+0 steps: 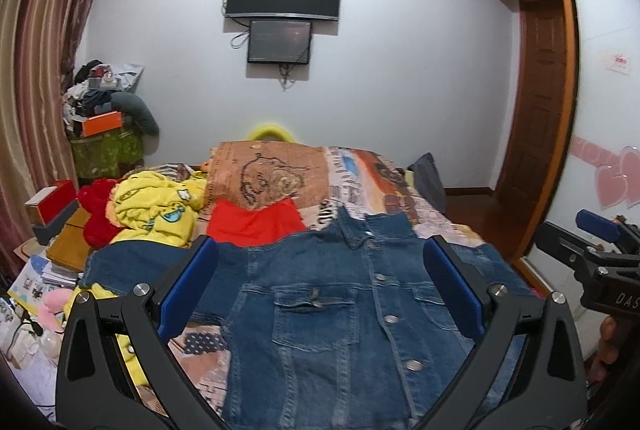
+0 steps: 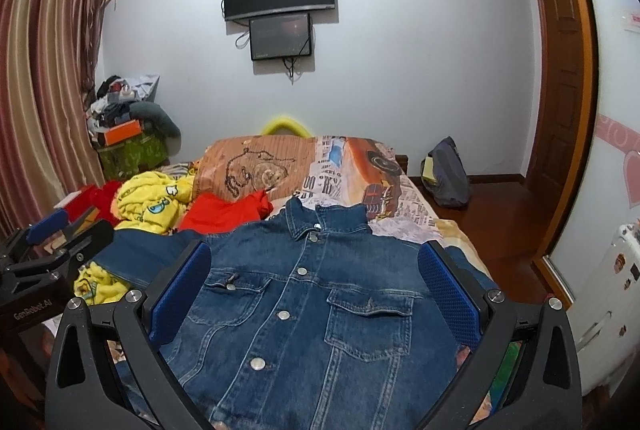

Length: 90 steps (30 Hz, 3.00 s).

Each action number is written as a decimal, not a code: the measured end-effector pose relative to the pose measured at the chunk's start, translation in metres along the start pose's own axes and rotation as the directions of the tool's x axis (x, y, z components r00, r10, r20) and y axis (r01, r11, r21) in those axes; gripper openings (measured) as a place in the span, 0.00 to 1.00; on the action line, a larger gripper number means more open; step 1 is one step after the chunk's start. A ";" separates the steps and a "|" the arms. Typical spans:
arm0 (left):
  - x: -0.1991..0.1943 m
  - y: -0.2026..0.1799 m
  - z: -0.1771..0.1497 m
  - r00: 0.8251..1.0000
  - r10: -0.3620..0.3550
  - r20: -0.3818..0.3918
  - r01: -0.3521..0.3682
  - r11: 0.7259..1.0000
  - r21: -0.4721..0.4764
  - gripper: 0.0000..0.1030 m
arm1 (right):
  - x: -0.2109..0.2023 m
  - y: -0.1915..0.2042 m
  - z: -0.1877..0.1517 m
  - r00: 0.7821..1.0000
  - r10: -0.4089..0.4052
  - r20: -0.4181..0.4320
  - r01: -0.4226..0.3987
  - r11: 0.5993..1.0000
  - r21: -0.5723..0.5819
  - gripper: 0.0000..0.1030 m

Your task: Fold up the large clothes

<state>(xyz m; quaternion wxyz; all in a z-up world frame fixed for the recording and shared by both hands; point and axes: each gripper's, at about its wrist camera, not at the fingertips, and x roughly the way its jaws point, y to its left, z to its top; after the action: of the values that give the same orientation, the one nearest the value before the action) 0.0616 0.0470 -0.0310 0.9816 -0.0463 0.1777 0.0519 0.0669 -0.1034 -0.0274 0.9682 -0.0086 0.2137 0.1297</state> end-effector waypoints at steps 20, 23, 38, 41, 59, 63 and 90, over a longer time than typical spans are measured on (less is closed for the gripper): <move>0.156 0.231 -0.049 0.900 0.320 -0.295 -0.379 0.910 -0.166 1.00 | 0.175 0.026 -0.017 0.912 0.099 -0.398 -0.123 0.992 -0.035 1.00; 0.177 0.277 -0.070 0.874 0.291 -0.389 -0.395 0.892 -0.220 1.00 | 0.197 0.023 -0.021 0.883 0.113 -0.456 -0.126 0.992 0.002 1.00; 0.218 0.402 -0.149 0.861 -0.080 -0.502 -0.329 0.664 -0.672 0.89 | 0.241 0.011 -0.039 0.820 0.102 -0.563 -0.067 0.994 0.084 1.00; 0.221 0.415 -0.151 0.870 -0.087 -0.485 -0.328 0.633 -0.702 0.85 | 0.243 0.007 -0.041 0.814 0.111 -0.570 -0.065 0.993 0.099 1.00; 0.220 0.418 -0.119 0.783 0.088 -0.616 -0.470 0.733 -0.492 0.12 | 0.222 -0.029 -0.043 0.823 0.192 -0.534 -0.038 0.958 0.286 1.00; 0.203 0.403 -0.107 0.776 0.125 -0.618 -0.473 0.763 -0.440 0.10 | 0.214 -0.036 -0.041 0.832 0.196 -0.519 -0.041 0.955 0.295 1.00; 0.204 0.135 0.075 0.967 -0.005 -0.254 -0.021 0.995 -0.100 0.07 | 0.174 -0.078 -0.025 0.898 0.112 -0.425 -0.015 0.974 0.226 1.00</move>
<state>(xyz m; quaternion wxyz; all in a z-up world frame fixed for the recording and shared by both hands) 0.2613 0.2061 -0.0427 0.9470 -0.1017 0.2992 0.0583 0.2283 -0.1373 -0.1256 0.8864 0.0754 0.4372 0.1321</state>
